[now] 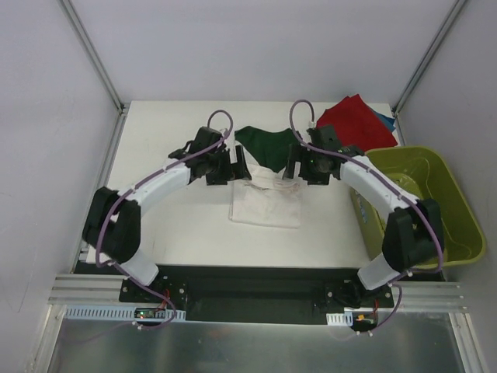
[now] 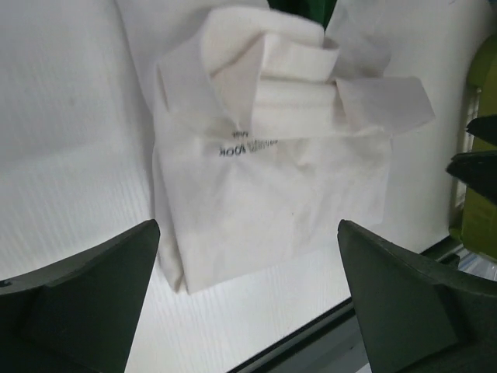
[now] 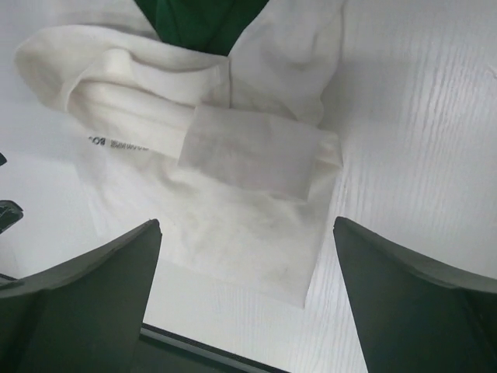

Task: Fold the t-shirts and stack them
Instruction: Fold the folded rectangular tshirt in 1/3 of the way, then grab one side of the 2/3 rectangular tshirt with both arms

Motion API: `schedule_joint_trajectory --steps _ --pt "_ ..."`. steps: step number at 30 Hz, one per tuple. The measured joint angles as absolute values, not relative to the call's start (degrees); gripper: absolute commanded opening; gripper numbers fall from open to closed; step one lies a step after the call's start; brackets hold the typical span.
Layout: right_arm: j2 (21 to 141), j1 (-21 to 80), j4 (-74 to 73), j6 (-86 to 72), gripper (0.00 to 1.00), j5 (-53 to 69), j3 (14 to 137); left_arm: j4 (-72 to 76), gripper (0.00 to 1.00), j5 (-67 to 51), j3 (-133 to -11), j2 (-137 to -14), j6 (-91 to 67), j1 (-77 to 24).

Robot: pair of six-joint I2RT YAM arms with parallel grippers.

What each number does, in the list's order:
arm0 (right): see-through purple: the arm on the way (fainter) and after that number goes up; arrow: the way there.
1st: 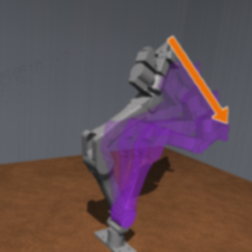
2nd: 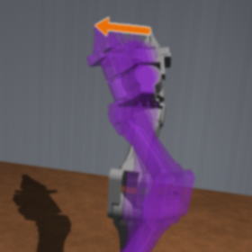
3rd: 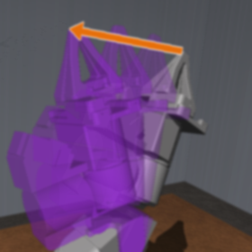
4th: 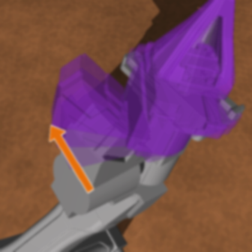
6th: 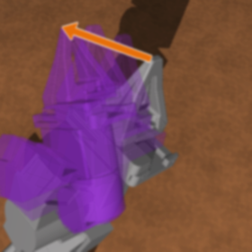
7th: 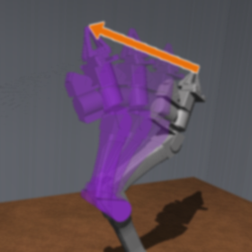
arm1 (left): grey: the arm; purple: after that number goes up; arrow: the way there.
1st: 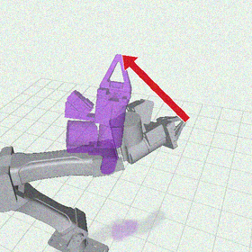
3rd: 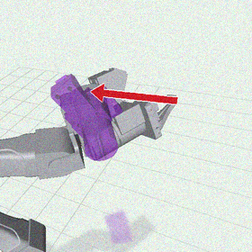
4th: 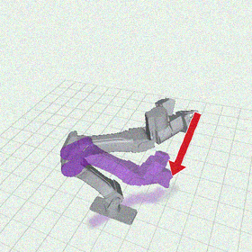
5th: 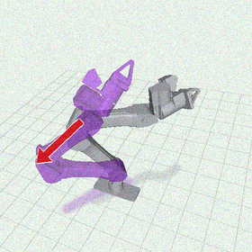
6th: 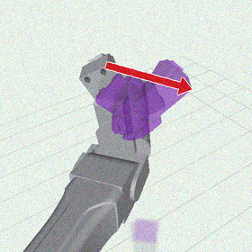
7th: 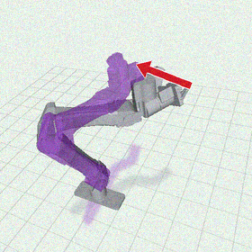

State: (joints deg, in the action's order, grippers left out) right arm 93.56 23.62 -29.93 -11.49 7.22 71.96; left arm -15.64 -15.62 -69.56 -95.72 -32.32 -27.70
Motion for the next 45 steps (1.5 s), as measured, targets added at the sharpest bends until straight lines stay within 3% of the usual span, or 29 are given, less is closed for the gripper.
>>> schedule_joint_trajectory --steps 6,14,25,32,39,45 --pt "80.60 30.11 -29.78 -11.22 0.97 6.42 62.33 -13.87 0.99 -16.01 -52.88 -80.01 -34.68 -27.81" --pt "88.92 36.62 -27.33 -11.05 0.97 7.07 62.35 -14.15 0.99 -16.10 -36.64 -66.70 -37.93 -27.81" --pt "112.42 33.80 -25.87 -8.93 0.97 -1.96 86.43 -14.00 0.99 -16.53 -30.85 -58.35 -40.27 -27.81" --pt "114.67 29.56 -23.97 -6.22 0.97 -7.51 96.01 -14.00 0.99 -16.99 -30.79 -57.39 -41.19 -27.81" --pt "92.95 29.87 -21.82 -8.01 0.97 -5.50 72.16 -12.32 0.97 -16.88 -31.24 -63.11 -41.56 -27.81" --pt "65.67 30.15 -19.68 -14.13 0.97 0.64 45.52 -7.38 0.83 -18.41 -33.12 -73.95 -43.31 -27.81"
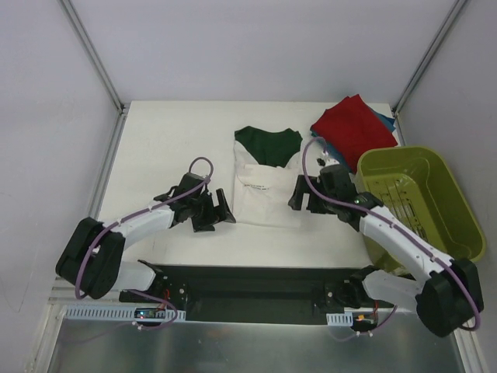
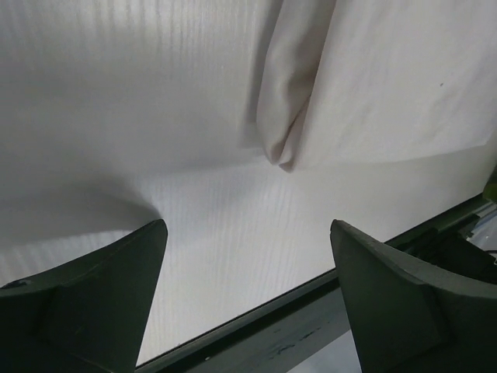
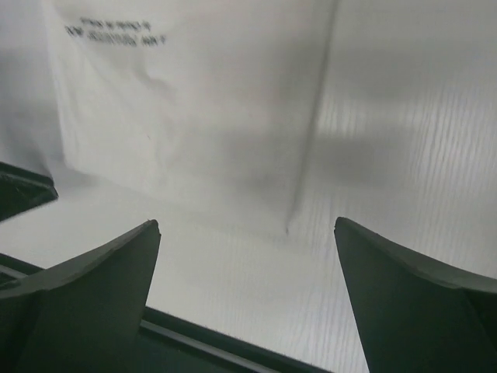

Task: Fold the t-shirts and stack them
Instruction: Grab one side of the 2/3 rectangular tshirt with both arms

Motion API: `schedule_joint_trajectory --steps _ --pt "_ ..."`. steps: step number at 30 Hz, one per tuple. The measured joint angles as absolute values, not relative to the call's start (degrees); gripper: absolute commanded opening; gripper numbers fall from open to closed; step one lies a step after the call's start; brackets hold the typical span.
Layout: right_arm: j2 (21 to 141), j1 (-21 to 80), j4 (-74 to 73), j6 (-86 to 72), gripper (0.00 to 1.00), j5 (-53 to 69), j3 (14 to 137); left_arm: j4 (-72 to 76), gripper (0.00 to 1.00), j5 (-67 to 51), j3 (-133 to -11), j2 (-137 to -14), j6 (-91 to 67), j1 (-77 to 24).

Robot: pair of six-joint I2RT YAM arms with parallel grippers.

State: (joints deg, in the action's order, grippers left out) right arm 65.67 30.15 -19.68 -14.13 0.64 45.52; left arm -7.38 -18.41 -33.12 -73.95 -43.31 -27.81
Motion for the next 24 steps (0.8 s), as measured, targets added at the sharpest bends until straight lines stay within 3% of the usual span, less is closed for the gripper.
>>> schedule_joint_trajectory --steps 3,5,7,8,11,14,19,22,23,24 --pt "60.18 30.17 -19.84 -17.02 0.94 1.85 37.56 -4.25 0.78 -20.73 -34.94 -79.33 -44.40 -28.16" --pt "58.46 30.17 -20.18 -18.74 0.89 2.46 33.10 -2.26 0.65 -22.04 -36.58 -82.28 -44.95 -28.60" --pt "58.00 30.20 -20.34 -20.16 0.79 2.87 30.20 -0.60 0.50 -22.11 -37.78 -84.84 -45.67 -28.95" --pt "58.08 30.20 -20.21 -20.62 0.71 3.11 29.32 0.01 0.36 -22.37 -38.30 -86.08 -45.98 -29.10" --pt "59.53 30.20 -18.74 -22.11 0.61 3.92 28.14 1.19 0.16 -22.50 -39.16 -88.86 -46.44 -29.28" --pt "64.25 30.20 -14.79 -22.96 0.51 5.08 28.16 1.30 0.02 -22.46 -39.13 -89.73 -46.98 -29.34" --pt "71.61 30.15 -8.75 -23.83 0.41 7.51 29.67 2.13 0.00 -22.31 -38.28 -89.73 -47.24 -29.67" --pt "74.61 30.13 -5.87 -23.99 0.27 8.97 30.63 2.46 0.00 -22.28 -38.09 -89.73 -47.24 -29.65" --pt "75.57 30.13 -5.02 -23.94 0.13 9.45 30.87 2.52 0.00 -22.31 -38.09 -89.73 -47.24 -29.65" --pt "76.47 30.13 -4.38 -23.94 0.09 9.91 31.09 2.55 0.00 -22.31 -38.09 -89.73 -47.22 -29.67"
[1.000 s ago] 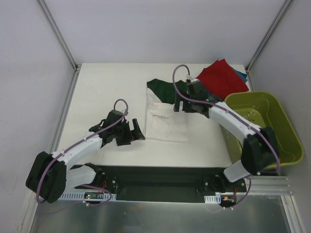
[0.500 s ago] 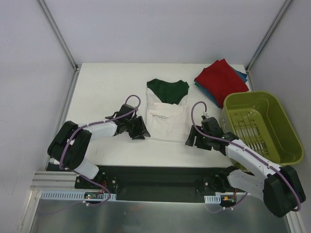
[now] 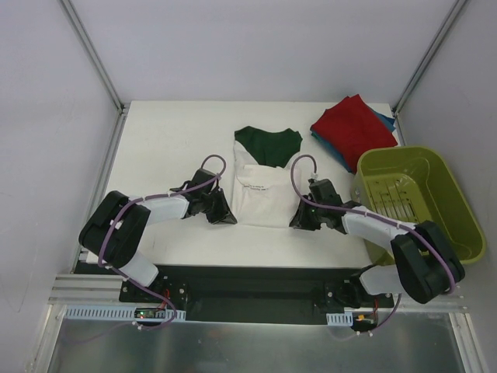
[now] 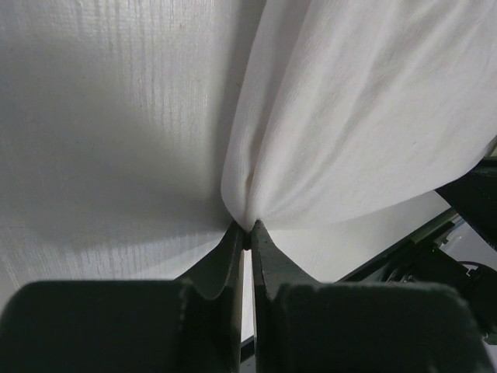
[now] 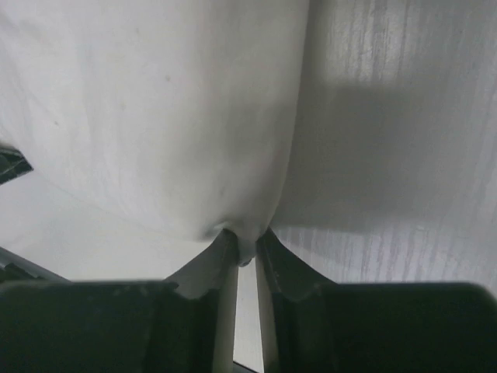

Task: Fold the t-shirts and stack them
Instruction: Grab one side of the 2/3 rectangular tshirt with both arms, then fold the long partially folded tshirt into a neat square

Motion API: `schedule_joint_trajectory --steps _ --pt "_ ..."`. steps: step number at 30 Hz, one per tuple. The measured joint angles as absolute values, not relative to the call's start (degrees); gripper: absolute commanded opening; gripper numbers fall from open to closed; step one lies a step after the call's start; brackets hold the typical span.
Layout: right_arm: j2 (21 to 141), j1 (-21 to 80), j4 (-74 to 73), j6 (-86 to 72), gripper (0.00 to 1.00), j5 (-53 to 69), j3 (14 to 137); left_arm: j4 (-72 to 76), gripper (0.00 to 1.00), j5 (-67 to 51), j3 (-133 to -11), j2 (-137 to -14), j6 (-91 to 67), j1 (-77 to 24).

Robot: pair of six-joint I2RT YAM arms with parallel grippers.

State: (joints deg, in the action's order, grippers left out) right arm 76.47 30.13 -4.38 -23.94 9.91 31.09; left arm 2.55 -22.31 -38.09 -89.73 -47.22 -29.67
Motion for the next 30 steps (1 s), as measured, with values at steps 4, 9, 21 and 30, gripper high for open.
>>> schedule_joint_trajectory --steps 4,9,21,30 --pt "77.97 30.13 -3.07 -24.34 0.01 10.83 31.18 2.98 0.00 -22.46 -37.56 -89.47 -47.31 -29.65" --pt "71.22 30.85 -4.19 -24.38 0.01 13.06 27.22 3.51 0.00 -22.22 -31.16 -81.97 -47.77 -30.41" --pt "29.15 42.48 -26.24 -28.12 0.01 14.20 24.77 -15.64 0.00 -15.77 -25.91 -38.59 -54.78 -44.29" --pt "25.28 42.65 -43.20 -23.75 0.01 9.10 40.88 -19.99 0.00 -14.57 -30.70 -31.75 -55.88 -44.34"
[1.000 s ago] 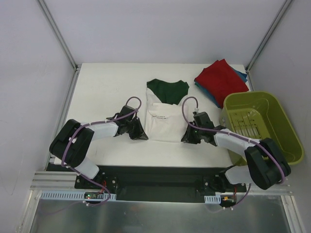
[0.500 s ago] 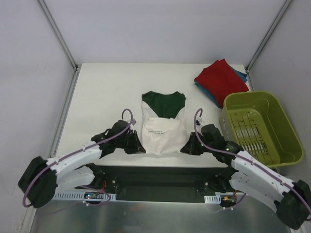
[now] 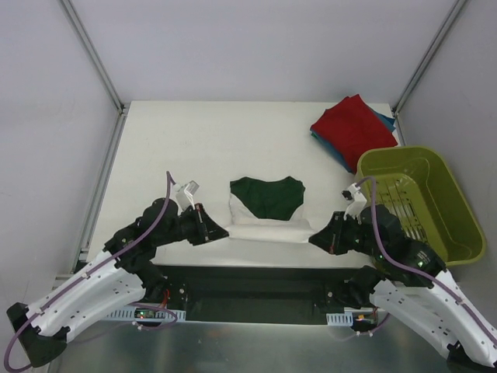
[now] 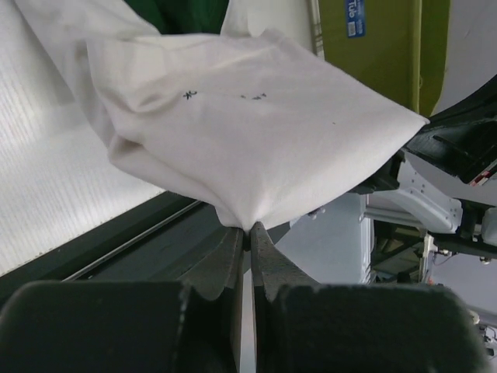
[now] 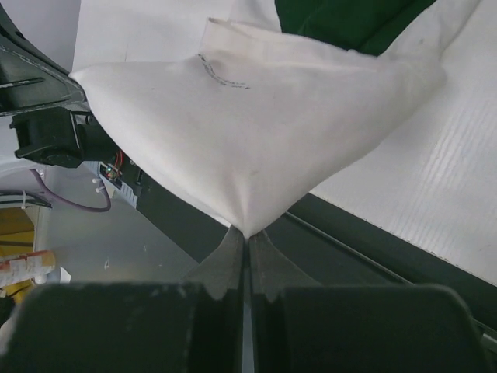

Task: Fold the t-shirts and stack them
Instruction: Fold the long partially folded tshirt into a neat square

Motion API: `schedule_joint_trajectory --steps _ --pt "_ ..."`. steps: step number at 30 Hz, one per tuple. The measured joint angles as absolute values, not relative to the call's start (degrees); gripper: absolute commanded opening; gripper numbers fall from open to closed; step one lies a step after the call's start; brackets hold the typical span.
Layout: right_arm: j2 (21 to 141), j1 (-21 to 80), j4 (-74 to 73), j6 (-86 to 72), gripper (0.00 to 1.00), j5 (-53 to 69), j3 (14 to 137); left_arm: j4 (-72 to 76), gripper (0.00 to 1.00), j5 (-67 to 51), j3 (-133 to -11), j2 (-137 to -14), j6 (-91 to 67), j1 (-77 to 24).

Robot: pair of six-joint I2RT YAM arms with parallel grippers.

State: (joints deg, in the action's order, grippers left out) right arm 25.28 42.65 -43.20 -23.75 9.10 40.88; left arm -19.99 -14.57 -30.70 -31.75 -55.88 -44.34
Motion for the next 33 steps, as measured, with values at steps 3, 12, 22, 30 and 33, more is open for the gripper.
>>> schedule_joint_trajectory --steps 3,12,22,30,33 --pt "26.52 42.68 -44.58 -22.46 0.01 7.44 43.40 -20.01 0.00 -12.80 -33.54 -33.82 -55.64 -44.47" --pt "37.08 39.97 -44.73 -19.09 0.01 1.58 46.00 -21.43 0.00 -3.70 -42.33 -47.92 -53.41 -44.29" --pt "53.23 27.90 -37.50 -13.54 0.01 5.74 52.14 -21.96 0.00 -1.26 -53.47 -63.92 -50.39 -35.70" --pt "66.46 20.62 -34.09 -10.50 0.01 7.53 58.43 -21.96 0.00 -1.83 -67.57 -83.09 -45.67 -31.40" --pt "71.70 18.04 -32.47 -9.93 0.01 8.97 60.64 -21.98 0.01 -3.16 -72.90 -89.84 -44.21 -29.58"
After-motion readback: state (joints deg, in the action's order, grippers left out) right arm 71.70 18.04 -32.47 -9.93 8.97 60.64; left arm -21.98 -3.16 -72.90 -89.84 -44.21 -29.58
